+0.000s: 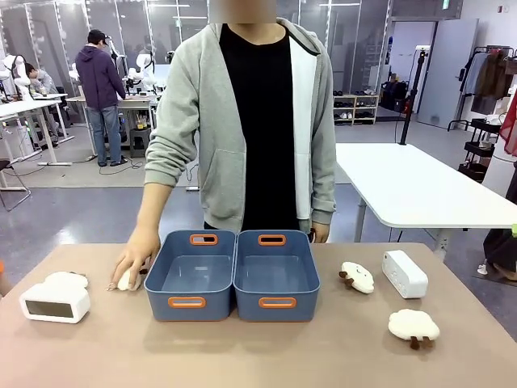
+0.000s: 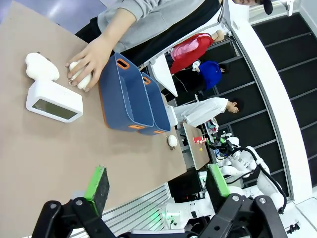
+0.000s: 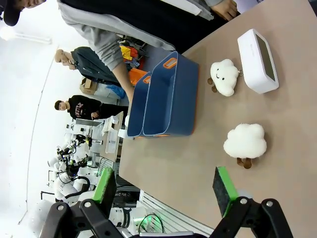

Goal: Sort the digital clocks into the basket.
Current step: Pick up the Digital clock from the table and place it into the empty Plastic storage basket.

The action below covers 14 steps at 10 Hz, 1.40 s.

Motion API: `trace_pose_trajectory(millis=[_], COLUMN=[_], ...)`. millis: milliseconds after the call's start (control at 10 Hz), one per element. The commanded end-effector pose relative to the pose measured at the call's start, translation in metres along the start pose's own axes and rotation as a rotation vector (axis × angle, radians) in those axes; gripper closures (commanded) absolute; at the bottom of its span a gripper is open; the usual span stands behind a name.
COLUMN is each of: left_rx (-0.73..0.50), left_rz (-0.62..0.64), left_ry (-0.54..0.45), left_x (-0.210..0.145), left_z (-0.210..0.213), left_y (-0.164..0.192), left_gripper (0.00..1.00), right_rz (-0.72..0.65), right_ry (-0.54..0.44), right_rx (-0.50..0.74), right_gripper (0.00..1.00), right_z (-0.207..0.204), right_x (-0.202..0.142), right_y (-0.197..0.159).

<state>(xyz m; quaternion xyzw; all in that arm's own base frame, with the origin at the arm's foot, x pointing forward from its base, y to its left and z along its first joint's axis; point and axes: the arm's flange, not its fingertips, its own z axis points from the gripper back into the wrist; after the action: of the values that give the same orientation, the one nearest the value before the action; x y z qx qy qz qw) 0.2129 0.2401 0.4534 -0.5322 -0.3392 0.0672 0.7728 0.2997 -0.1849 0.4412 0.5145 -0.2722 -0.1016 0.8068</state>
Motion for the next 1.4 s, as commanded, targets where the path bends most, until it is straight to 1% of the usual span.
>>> trace_pose_trajectory(millis=[0,700,800,900,1000,1100,1200,1300], left_rx=[-0.024,-0.024,-0.024,-0.024,-0.024,-0.024,-0.024,-0.024], left_rz=[-0.018,-0.018,-0.018,-0.018,-0.018,-0.018,-0.018,-0.018], left_ry=[-0.009,-0.009,-0.009,-0.009,-0.009,-0.009,-0.009,-0.009], left_x=[0.002,0.002,0.002,0.002,0.002,0.002,0.002,0.002], left_z=[0.001,0.001,0.001,0.001,0.001,0.001,0.001,0.001], left_y=[0.0,0.0,0.0,0.0,0.0,0.0,0.0,0.0], left_gripper=[0.0,0.0,0.0,0.0,0.0,0.0,0.0,0.0], right_rz=[0.018,0.018,0.0,0.219,0.316,0.345,0.347,0.323], right_ry=[0.0,0.0,0.0,-0.034,-0.044,-0.054,-0.027,-0.003], right_rx=[0.005,0.005,0.0,-0.156,-0.336,-0.526,-0.641,-0.671], right_gripper=[0.0,0.0,0.0,0.0,0.0,0.0,0.0,0.0], right_z=[0.001,0.001,0.0,0.007,-0.006,-0.031,-0.061,-0.087], right_x=[0.001,0.001,0.0,0.001,0.009,0.023,0.041,0.052], right_y=[0.001,0.001,0.0,0.048,0.067,0.064,0.056,0.05])
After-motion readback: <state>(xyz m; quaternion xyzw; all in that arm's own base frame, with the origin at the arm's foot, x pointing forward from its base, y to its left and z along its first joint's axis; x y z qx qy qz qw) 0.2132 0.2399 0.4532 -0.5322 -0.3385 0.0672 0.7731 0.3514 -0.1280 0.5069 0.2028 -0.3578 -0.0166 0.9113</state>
